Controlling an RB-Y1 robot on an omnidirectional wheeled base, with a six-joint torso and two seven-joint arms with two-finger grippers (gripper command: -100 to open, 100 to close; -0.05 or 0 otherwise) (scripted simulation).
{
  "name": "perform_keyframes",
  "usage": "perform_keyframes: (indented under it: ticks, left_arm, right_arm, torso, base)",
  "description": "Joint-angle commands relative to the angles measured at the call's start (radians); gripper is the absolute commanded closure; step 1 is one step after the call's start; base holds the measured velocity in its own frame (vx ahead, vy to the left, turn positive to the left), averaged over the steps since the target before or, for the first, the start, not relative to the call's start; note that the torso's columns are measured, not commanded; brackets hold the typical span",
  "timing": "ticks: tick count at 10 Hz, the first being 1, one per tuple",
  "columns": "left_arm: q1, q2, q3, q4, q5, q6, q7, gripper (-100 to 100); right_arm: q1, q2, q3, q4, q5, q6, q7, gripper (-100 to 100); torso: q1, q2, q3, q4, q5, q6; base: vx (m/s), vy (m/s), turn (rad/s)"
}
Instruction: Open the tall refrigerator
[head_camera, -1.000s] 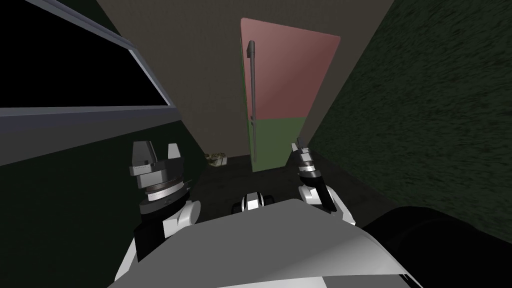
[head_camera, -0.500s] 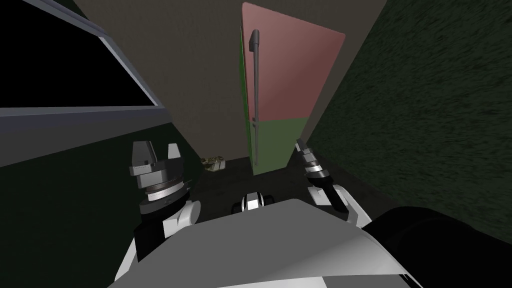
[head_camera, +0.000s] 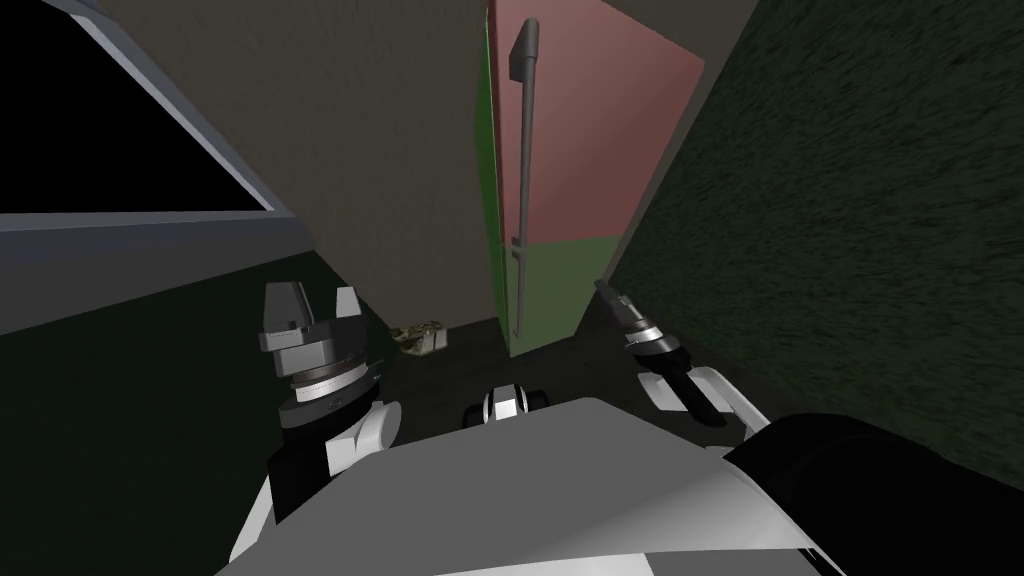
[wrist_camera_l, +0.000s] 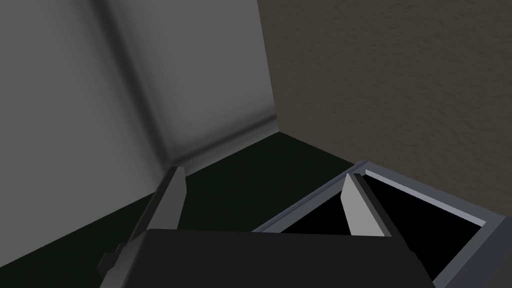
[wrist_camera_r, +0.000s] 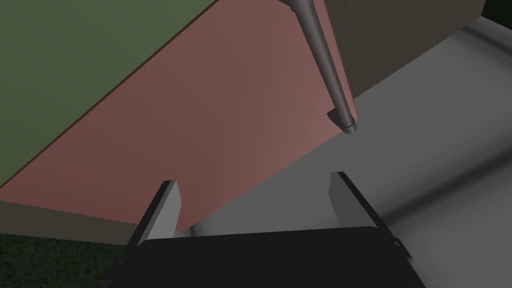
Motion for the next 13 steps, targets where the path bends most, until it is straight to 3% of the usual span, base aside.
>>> perform_keyframes:
  ticks: [1, 8, 9, 13]
  left_arm:
    - [0.0, 0.0, 0.0, 0.0, 0.0, 0.0, 0.0, 0]
    - [0.0, 0.0, 0.0, 0.0, 0.0, 0.0, 0.0, 0]
    - [0.0, 0.0, 0.0, 0.0, 0.0, 0.0, 0.0, 0]
    - [0.0, 0.0, 0.0, 0.0, 0.0, 0.0, 0.0, 0]
  right_arm:
    - [0.027, -0.07, -0.074, 0.008, 0.069, -0.009, 0.001, -100]
    - [0.085, -0.282, -0.276, 0.05, 0.256, -0.014, -0.001, -100]
    - [0.085, -0.292, -0.276, 0.05, 0.256, -0.014, -0.001, -100]
    - [0.114, -0.418, -0.384, 0.083, 0.356, -0.015, -0.002, -100]
  torso:
    - [0.002, -0.001, 0.0, 0.0, 0.001, 0.0]
    - [-0.001, 0.0, 0.0, 0.0, 0.0, 0.0]
    - [0.0, -0.002, -0.001, 0.0, 0.0, 0.0]
    - [0.004, -0.002, -0.001, -0.001, 0.001, 0.0]
  base:
    - [0.148, 0.187, -0.148]
    - [0.174, 0.192, -0.163]
    - [0.119, 0.129, -0.054]
    - [0.106, 0.161, -0.142]
